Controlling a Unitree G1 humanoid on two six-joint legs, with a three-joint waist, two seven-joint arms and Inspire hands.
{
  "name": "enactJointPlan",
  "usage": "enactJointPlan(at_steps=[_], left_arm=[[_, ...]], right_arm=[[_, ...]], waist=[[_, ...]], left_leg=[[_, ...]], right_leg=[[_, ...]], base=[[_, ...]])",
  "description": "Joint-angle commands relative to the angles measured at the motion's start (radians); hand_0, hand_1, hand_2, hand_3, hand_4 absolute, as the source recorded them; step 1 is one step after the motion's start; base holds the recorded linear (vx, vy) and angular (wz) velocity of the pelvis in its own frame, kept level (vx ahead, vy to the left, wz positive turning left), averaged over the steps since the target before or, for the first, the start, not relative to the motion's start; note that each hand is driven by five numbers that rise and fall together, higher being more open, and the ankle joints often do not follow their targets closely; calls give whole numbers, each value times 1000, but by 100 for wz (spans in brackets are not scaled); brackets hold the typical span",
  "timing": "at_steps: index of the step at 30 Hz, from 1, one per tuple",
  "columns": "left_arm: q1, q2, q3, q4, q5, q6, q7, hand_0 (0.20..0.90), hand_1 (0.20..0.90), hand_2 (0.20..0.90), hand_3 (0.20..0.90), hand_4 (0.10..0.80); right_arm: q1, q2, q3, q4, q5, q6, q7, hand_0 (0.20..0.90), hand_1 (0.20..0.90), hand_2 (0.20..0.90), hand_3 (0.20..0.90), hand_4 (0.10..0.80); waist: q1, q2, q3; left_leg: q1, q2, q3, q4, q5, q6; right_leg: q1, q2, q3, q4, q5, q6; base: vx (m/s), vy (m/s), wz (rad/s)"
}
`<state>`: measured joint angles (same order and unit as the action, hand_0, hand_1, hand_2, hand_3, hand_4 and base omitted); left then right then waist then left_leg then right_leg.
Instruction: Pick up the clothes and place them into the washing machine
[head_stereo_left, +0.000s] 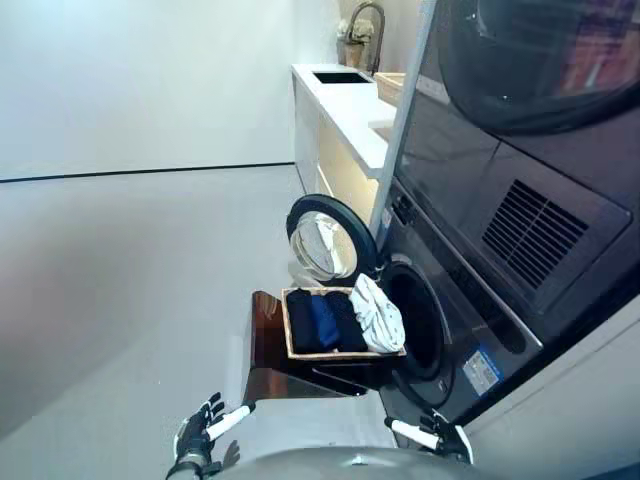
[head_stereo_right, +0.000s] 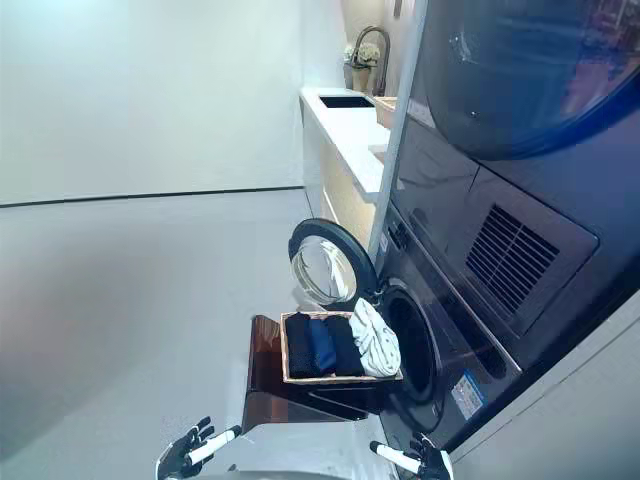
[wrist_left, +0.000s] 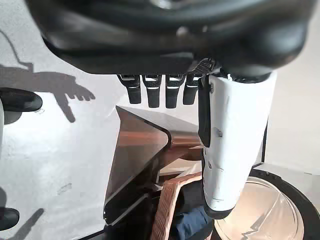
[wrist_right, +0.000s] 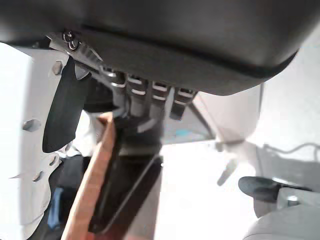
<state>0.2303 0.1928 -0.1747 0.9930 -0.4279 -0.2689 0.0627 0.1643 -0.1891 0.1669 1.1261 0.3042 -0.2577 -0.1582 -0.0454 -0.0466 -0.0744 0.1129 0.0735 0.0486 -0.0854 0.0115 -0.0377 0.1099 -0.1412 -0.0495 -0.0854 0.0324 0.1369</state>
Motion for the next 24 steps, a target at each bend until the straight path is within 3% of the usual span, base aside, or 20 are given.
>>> enactJointPlan(at_steps=[1, 24], left_arm=[[-112, 21, 39, 25, -15, -62, -10, 900, 900, 900, 900, 800], [-112, 21, 39, 23, -16, -65, -9, 900, 900, 900, 900, 800]], right_arm=[[-93, -22, -2, -7, 5, -45, -30, 900, 900, 900, 900, 800], [-92, -24, -8, -8, 13, -46, -29, 900, 900, 900, 900, 800]], waist=[[-6, -3, 19], [-5, -4, 22]], left_leg=[[-9, -20, -32, -2, -54, -10], [-10, -26, -32, -2, -59, -5]], right_leg=[[-65, 15, -18, 5, 53, 3], [-71, 8, -13, 9, 56, 8]], base=[[0, 0, 0], [0, 2, 0]])
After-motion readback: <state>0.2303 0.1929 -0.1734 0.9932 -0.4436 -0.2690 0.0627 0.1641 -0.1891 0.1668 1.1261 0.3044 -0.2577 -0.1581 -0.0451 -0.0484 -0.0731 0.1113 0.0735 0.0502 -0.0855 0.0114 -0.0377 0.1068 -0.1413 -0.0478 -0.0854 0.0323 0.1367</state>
